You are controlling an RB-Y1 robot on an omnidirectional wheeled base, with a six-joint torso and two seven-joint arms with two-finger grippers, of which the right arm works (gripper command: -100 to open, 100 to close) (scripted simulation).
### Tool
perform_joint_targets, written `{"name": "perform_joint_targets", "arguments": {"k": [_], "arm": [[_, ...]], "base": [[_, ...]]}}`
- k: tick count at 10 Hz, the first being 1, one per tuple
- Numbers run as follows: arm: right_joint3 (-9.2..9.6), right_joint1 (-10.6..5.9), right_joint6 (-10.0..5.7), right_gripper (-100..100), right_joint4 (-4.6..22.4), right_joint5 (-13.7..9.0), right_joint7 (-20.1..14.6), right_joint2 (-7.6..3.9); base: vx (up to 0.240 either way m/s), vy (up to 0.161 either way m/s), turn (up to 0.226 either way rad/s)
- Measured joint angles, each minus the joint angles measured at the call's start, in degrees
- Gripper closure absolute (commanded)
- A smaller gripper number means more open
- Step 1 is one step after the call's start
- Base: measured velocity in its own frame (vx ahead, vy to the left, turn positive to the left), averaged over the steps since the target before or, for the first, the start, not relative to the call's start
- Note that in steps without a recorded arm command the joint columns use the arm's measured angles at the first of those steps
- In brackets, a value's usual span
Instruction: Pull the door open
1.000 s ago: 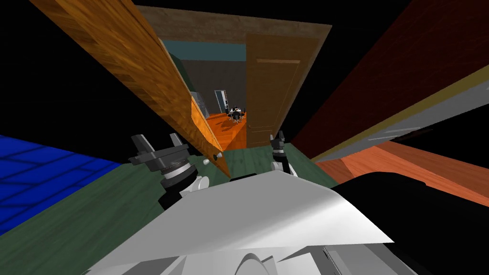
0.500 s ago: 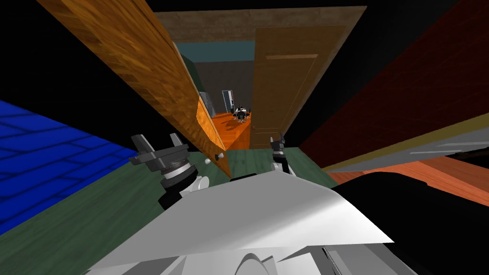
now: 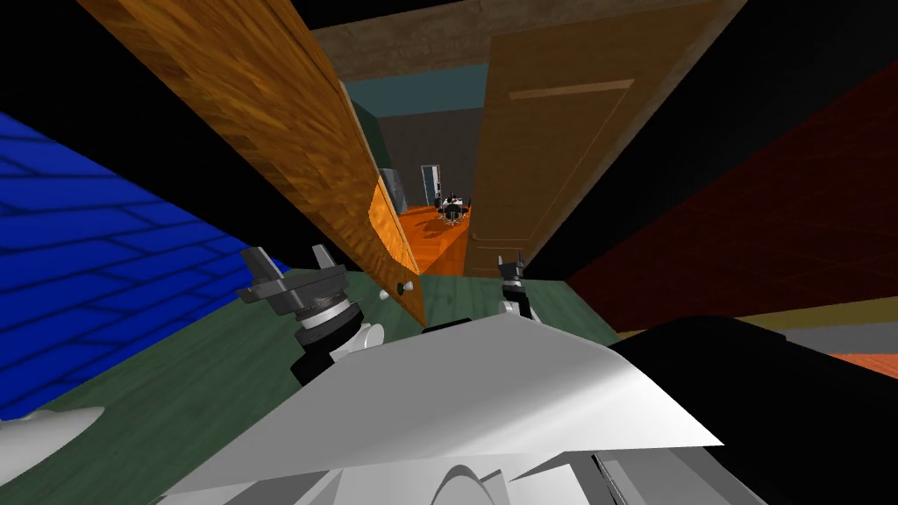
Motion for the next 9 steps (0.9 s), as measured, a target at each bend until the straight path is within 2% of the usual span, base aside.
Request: {"name": "perform_joint_targets", "arguments": {"k": [3, 5, 6, 9], "arm": [[-0.72, -0.68, -1.67, -100, 4.82, -2.71, -4.31, -0.17], [-1.32, -0.67, -1.7, -100, 6.39, -4.62, -7.13, -0.05], [-1.59, -0.58, -1.93, -100, 7.49, -5.57, -8.57, -0.1], [-1.96, -1.16, -2.87, -100, 10.49, -7.29, -11.19, 0.31]], "base": [[0.074, -0.076, 0.206], [0.061, -0.076, 0.201], [0.05, -0.046, 0.076], [0.049, -0.046, 0.194]]}}
